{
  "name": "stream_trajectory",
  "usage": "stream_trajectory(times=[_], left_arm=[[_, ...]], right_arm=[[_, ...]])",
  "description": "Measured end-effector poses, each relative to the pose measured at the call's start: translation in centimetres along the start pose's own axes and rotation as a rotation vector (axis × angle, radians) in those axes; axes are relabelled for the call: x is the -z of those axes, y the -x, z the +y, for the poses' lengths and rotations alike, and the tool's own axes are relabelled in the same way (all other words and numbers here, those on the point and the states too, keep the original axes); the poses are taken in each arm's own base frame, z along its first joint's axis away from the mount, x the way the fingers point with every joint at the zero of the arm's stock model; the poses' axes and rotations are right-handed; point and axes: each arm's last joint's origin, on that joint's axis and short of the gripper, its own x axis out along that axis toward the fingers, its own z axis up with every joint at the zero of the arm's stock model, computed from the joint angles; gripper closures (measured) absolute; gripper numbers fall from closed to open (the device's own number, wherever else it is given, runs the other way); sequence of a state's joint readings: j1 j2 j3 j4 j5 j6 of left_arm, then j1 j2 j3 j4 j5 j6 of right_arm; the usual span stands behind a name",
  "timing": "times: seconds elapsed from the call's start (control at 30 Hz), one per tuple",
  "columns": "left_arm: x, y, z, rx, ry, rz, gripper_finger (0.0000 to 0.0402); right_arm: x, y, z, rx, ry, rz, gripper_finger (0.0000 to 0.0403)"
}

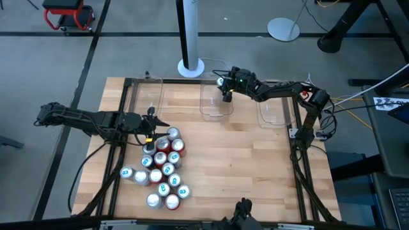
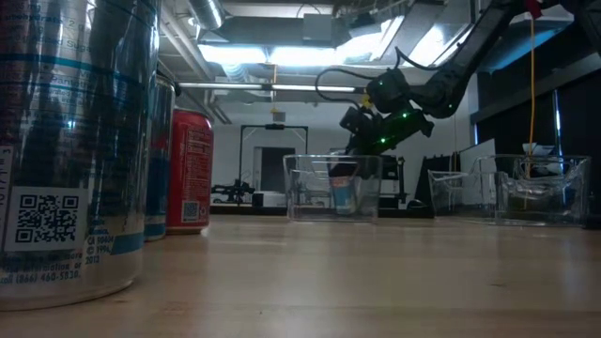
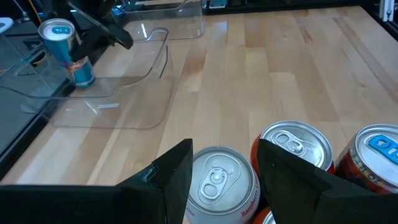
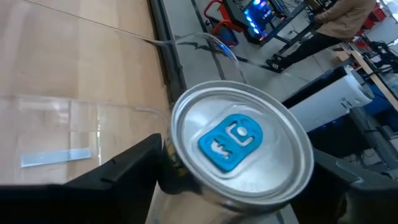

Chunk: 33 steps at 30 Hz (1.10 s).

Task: Sort soda cans
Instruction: Put the blue soda can into the middle transparent bin

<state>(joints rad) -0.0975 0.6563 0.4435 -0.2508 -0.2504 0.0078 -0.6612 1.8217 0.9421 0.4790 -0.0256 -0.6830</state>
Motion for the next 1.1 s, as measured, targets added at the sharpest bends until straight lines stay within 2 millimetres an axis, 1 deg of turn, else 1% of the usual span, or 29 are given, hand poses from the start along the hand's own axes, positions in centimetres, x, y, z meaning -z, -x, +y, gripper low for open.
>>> stream_trajectory(times=[0.13, 0.27, 0.4, 0.6, 0.73, 1.0, 1.1], left_arm=[[0.0, 0.0, 0.0, 0.000, 0.000, 0.000, 0.0231], [0.0, 0.0, 0.0, 0.000, 0.000, 0.000, 0.0231], [0.4, -0.1, 0.0, 0.000, -0.004, 0.015, 0.0231], [0.3, -0.1, 0.0, 0.000, -0.001, 0.007, 0.0231], [0.3, -0.1, 0.0, 0.000, -0.001, 0.006, 0.0231], [0.3, -0.1, 0.0, 0.000, -0.004, 0.007, 0.0231], [0.3, -0.1, 0.0, 0.000, -0.004, 0.007, 0.0231]], right_arm=[[-0.2, 0.0, -0.2, 0.022, 0.003, -0.015, 0.0086], [-0.3, 0.0, -0.3, 0.031, 0.003, -0.030, 0.0078], [-0.7, -0.1, -0.6, 0.028, 0.004, -0.045, 0.0077], [-1.1, -0.2, -0.9, 0.031, 0.004, -0.058, 0.0077], [-1.1, -0.2, -0.9, 0.017, 0.004, -0.056, 0.0077], [-1.4, -0.2, -0.7, -0.034, 0.016, -0.113, 0.0078], [-2.4, -0.3, -0.4, -0.094, 0.043, -0.161, 0.0078]])
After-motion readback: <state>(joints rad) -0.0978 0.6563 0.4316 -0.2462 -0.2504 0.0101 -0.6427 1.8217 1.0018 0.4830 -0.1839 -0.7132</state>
